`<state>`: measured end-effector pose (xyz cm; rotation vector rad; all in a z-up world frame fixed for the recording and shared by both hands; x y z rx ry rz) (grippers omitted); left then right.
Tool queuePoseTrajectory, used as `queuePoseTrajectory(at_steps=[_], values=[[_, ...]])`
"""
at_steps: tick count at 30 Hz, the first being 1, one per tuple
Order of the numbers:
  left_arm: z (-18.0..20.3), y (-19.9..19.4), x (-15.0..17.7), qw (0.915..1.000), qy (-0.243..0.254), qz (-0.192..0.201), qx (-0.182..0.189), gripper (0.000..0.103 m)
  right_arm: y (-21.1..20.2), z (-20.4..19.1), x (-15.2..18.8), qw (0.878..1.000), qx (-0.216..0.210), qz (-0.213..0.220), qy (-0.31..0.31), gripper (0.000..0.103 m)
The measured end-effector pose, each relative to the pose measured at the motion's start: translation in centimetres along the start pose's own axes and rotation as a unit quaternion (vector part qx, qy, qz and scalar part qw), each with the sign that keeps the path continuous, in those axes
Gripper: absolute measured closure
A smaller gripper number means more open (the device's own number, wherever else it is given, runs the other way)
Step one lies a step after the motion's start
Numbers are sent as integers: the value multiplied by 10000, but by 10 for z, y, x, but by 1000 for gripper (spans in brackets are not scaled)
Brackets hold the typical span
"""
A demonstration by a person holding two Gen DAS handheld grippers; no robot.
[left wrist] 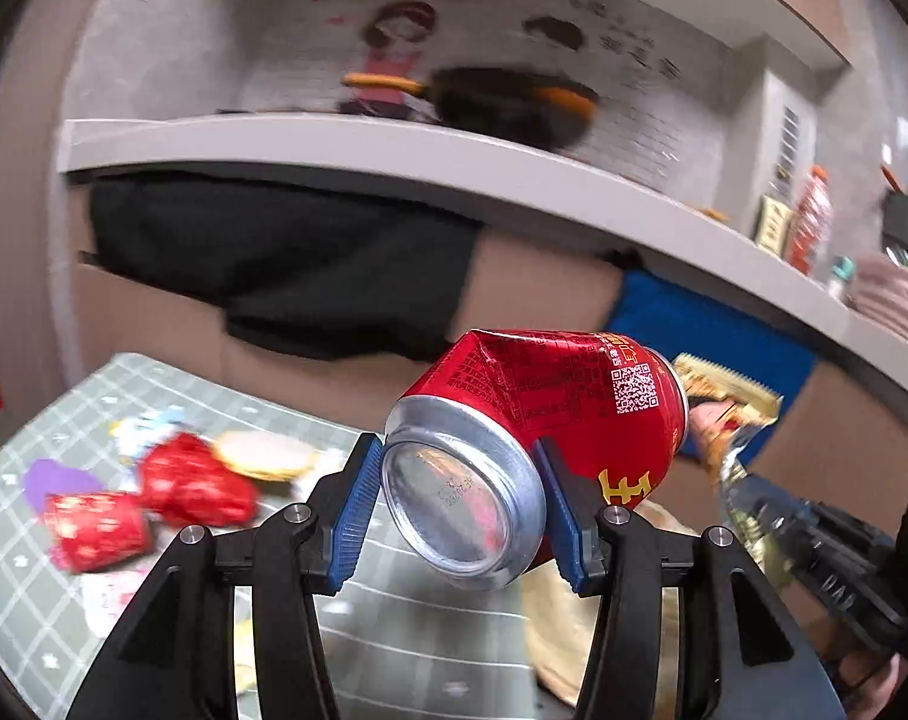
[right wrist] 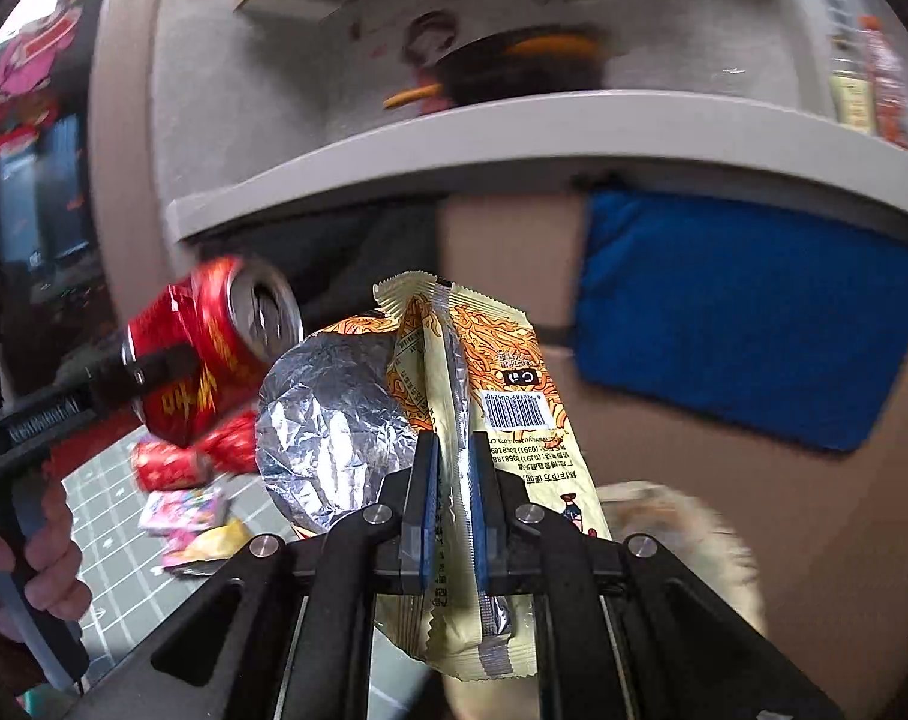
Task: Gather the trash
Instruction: 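Lift the red can and yellow wrapper and carry both toward the yellow-lined bin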
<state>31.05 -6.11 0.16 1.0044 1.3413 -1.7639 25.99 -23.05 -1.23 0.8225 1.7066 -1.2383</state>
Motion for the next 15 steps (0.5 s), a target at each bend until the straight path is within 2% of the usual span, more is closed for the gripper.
queuePoseTrajectory(at_steps=[4, 8, 11, 15], values=[[44, 26, 15, 9983, 292, -331, 378, 51, -27, 47, 8, 9982, 184, 88, 556, 94], [79, 59, 41, 9933, 574, -821, 570, 51, -43, 80, 17, 9953, 382, 176, 870, 94], [97, 79, 58, 9890, 702, -1132, 637, 51, -45, 98, 22, 9930, 312, 199, 1126, 94], [109, 96, 75, 9857, 855, -1323, 602, 51, -34, 110, 32, 9895, 76, 145, 1433, 94]])
Point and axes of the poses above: each gripper's, at about its wrist camera, not at the fingertips, and y roughly the way its jaws point, z to its right, x to its underside, the point moved 5 cm from there along y, roughly the way its jaws point, and after that the axes turned 10 degrees about -x, right-handed, at the moved point
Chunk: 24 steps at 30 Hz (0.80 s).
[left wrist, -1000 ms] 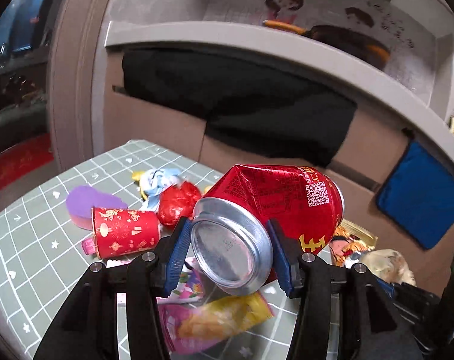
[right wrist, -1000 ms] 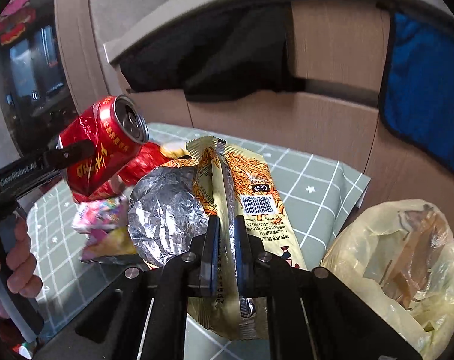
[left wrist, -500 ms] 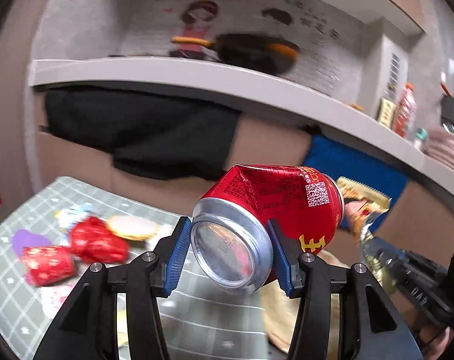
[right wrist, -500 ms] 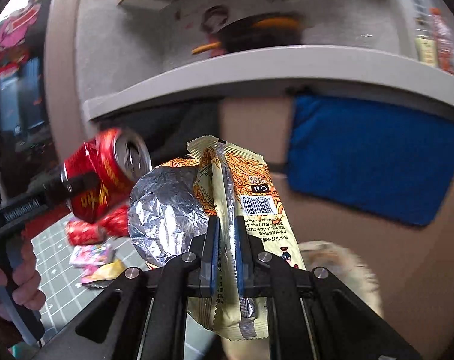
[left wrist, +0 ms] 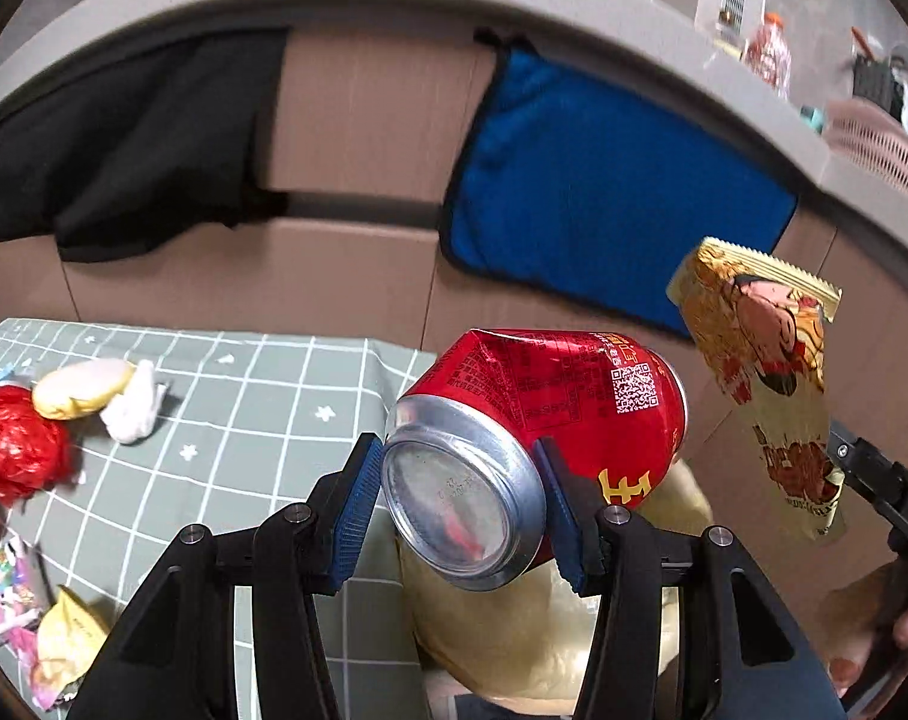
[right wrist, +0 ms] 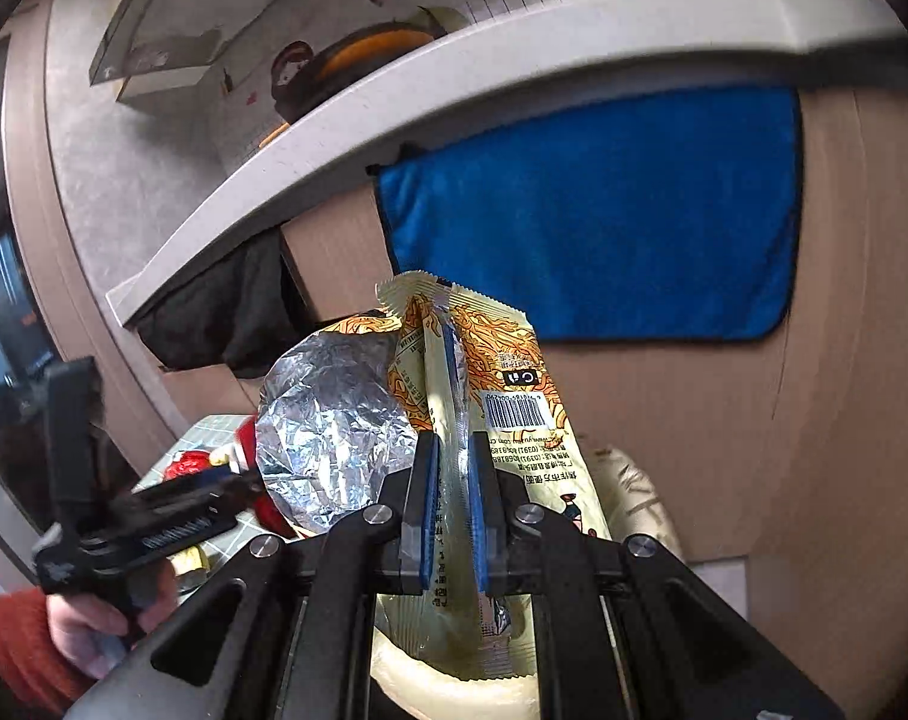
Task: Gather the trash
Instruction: 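Lift the red can and yellow wrapper and carry both toward the yellow-lined bin, then open both grippers over the bin, dropping the can and wrapper inside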
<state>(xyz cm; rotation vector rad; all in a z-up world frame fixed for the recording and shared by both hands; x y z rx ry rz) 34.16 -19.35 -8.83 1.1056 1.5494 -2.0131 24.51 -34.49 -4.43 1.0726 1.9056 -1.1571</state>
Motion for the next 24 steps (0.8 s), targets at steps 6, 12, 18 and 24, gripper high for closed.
queuePoseTrajectory(at_steps=[6, 12, 18, 24], values=[[7, 26, 17, 9993, 94, -369, 62, 51, 24, 19, 13, 9988, -251, -163, 398, 94], [14, 45, 25, 9967, 45, -624, 519, 51, 43, 32, 25, 9974, -254, -346, 584, 94], [8, 49, 28, 9973, -118, -483, 540, 48, 60, 47, 36, 9955, -128, -503, 794, 92], [-2, 40, 25, 9956, -244, -628, 649, 48, 67, 59, 47, 9932, 80, -696, 928, 81]])
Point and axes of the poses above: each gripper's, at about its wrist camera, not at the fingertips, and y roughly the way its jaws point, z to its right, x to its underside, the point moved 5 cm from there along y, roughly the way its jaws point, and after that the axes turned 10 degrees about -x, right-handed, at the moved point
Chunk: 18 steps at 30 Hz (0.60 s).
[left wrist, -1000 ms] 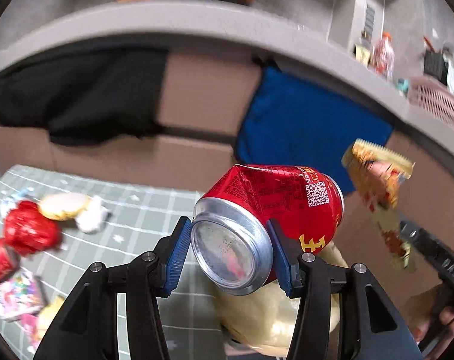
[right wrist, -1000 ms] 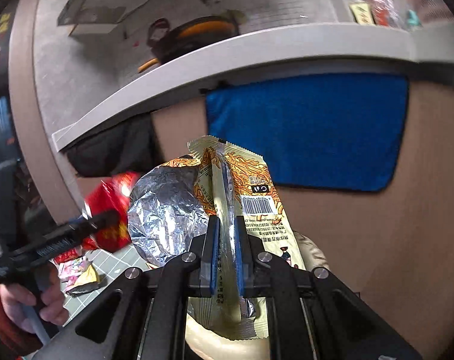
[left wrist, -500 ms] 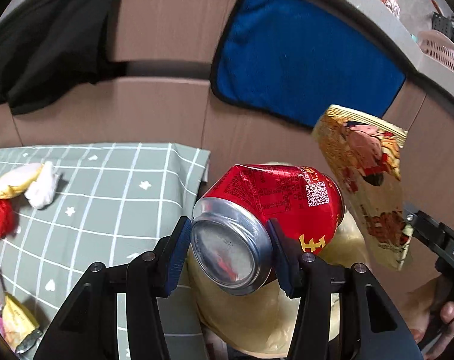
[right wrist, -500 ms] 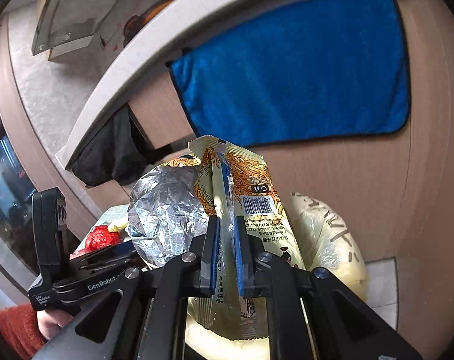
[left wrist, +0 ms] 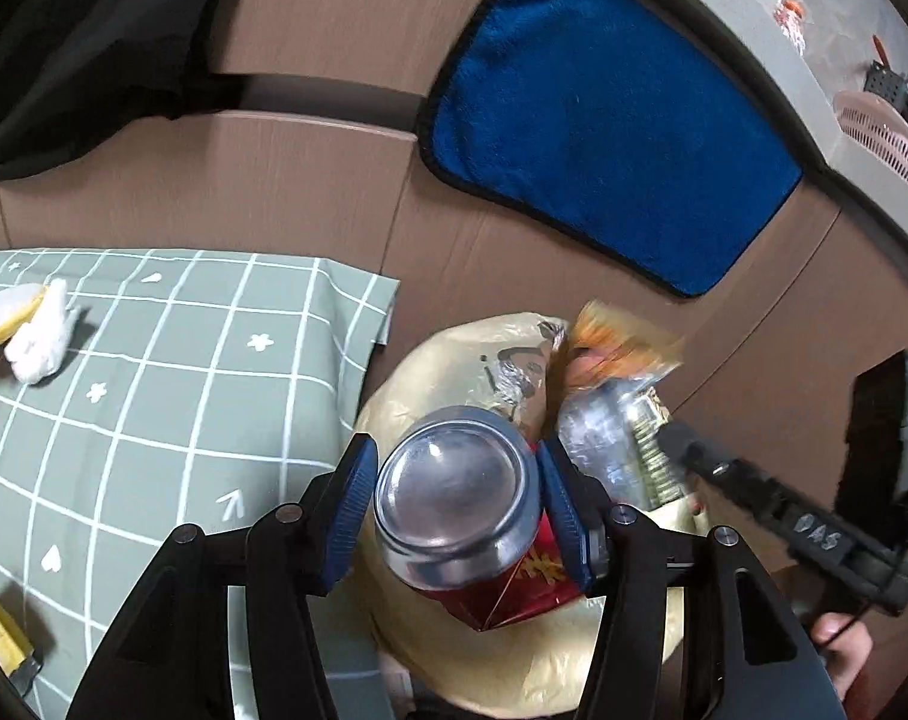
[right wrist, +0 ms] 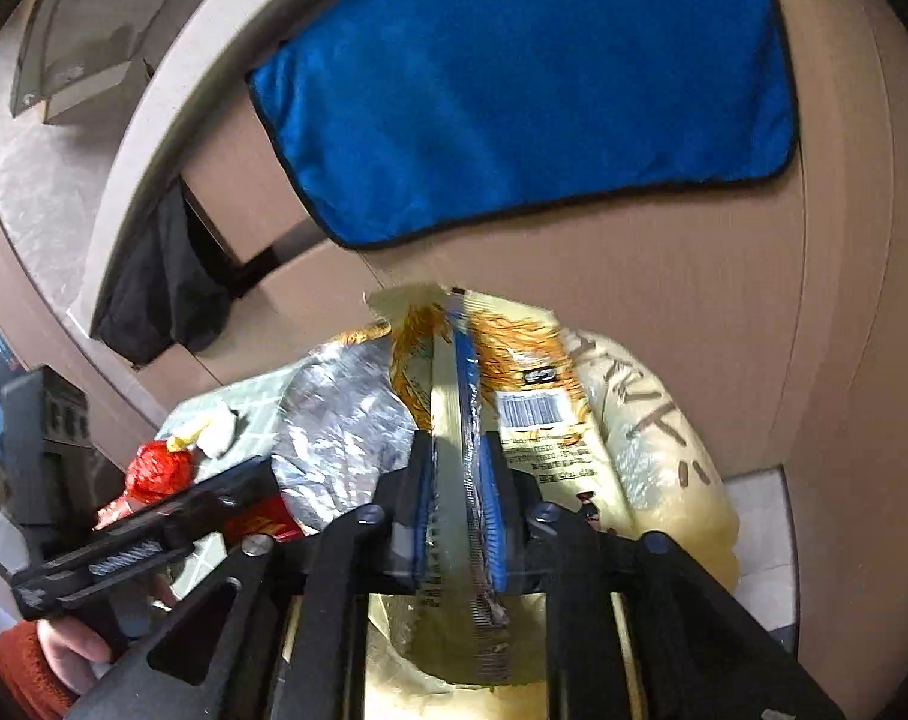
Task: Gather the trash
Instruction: 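Open both grippers over the bin, dropping the can and wrapper inside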
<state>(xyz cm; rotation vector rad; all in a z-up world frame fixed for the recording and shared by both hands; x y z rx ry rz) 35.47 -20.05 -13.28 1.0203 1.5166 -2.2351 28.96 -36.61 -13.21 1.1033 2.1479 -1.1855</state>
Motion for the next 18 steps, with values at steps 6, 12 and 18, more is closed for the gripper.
queuePoseTrajectory(at_steps=[6, 12, 18], values=[[-13, -29, -4, 9984, -150, 463, -302, 48, 18, -5, 15, 9990, 43, -448, -16, 78], [-3, -14, 3, 9996, -206, 43, 161, 48, 10, -14, 14, 9991, 257, -288, -159, 78], [27, 16, 5, 9997, 13, -127, 197, 47, -35, -4, -6, 9973, 570, 424, -178, 77]])
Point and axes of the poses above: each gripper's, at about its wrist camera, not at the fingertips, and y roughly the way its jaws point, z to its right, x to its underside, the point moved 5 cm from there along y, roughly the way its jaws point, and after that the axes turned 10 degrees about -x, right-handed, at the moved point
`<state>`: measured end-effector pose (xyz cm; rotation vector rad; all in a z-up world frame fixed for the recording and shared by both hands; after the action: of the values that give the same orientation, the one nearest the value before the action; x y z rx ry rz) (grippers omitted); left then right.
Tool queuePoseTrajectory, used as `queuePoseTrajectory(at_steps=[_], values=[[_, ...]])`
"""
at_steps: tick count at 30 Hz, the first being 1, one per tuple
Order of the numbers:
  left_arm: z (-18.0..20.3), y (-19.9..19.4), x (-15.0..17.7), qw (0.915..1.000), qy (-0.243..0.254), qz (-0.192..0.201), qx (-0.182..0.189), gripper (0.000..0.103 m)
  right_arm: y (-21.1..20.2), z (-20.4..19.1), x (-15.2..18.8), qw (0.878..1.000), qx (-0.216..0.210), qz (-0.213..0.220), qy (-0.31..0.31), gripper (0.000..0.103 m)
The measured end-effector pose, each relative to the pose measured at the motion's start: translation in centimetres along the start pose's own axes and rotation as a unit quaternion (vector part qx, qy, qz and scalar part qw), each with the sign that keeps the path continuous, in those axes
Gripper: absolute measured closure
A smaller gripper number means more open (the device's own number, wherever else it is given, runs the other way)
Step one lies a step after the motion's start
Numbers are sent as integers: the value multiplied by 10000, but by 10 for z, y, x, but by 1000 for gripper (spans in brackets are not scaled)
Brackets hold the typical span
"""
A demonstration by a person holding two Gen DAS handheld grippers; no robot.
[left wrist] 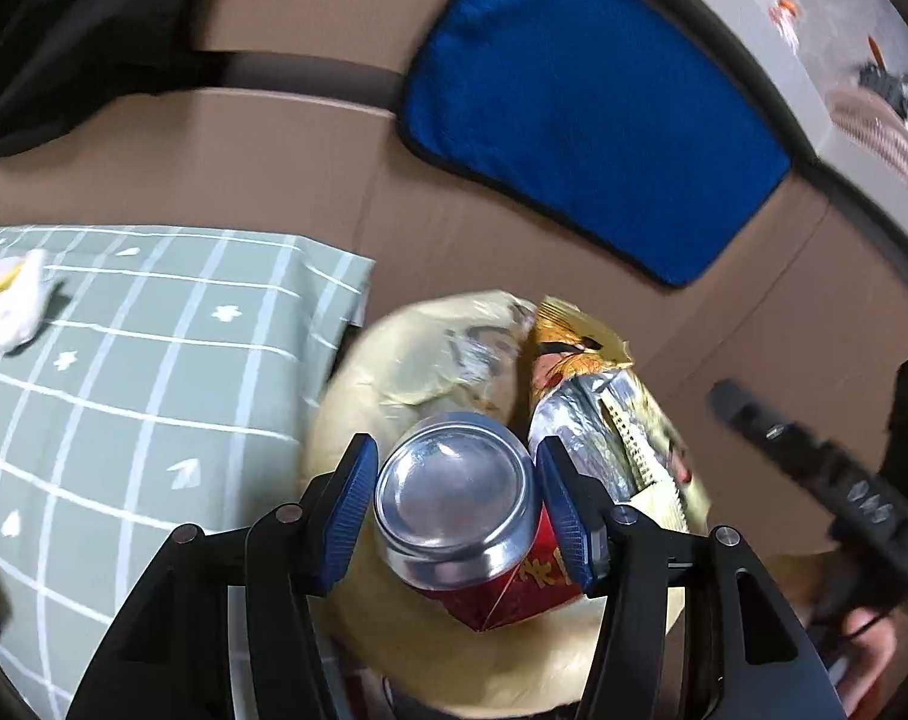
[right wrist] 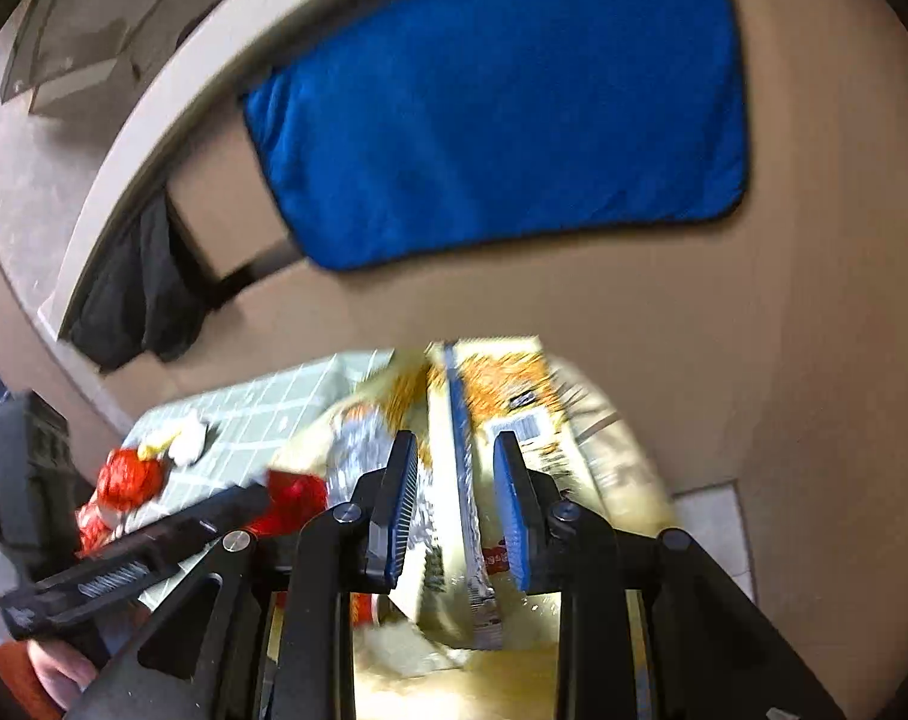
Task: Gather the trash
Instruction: 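Open both grippers over the bin, dropping the can and wrapper inside, then move both grippers back to the table toward the tissue pack and pink wrapper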
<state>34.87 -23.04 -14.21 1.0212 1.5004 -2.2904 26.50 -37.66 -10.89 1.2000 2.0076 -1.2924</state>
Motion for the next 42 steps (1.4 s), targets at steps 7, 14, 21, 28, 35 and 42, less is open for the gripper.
queuePoseTrajectory(at_steps=[7, 14, 21, 28, 35, 42], values=[[21, 35, 6, 9984, 339, -419, 161, 44, -15, 12, -7, 9999, 50, 132, 65, 76], [-8, -18, -8, 9988, -244, 431, -67, 41, -3, 6, 4, 9999, 36, -70, -81, 76], [-44, -88, -5, 9883, -656, 1284, -495, 40, 5, -16, 11, 9993, -85, -198, -305, 76], [-82, -156, 10, 9739, -1151, 1794, -779, 40, 12, -32, 12, 9989, -194, -330, -275, 76], [-125, -235, 24, 9560, -1521, 2239, -1132, 40, 11, -112, 11, 9921, -638, -296, -1035, 76], [-209, -289, 50, 9192, -2208, 2508, -2085, 40, 29, -220, 27, 9686, -1394, -501, -1996, 68]])
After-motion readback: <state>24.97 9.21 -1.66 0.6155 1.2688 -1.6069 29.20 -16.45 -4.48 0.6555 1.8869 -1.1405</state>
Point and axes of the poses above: each gripper's, at about its wrist camera, not at the fingertips, and y roughly the way its jaws point, z to its right, x to its underside, the point moved 5 cm from there along y, roughly the way its jaws point, and after that the axes turned 10 degrees about -x, right-handed, at the moved point
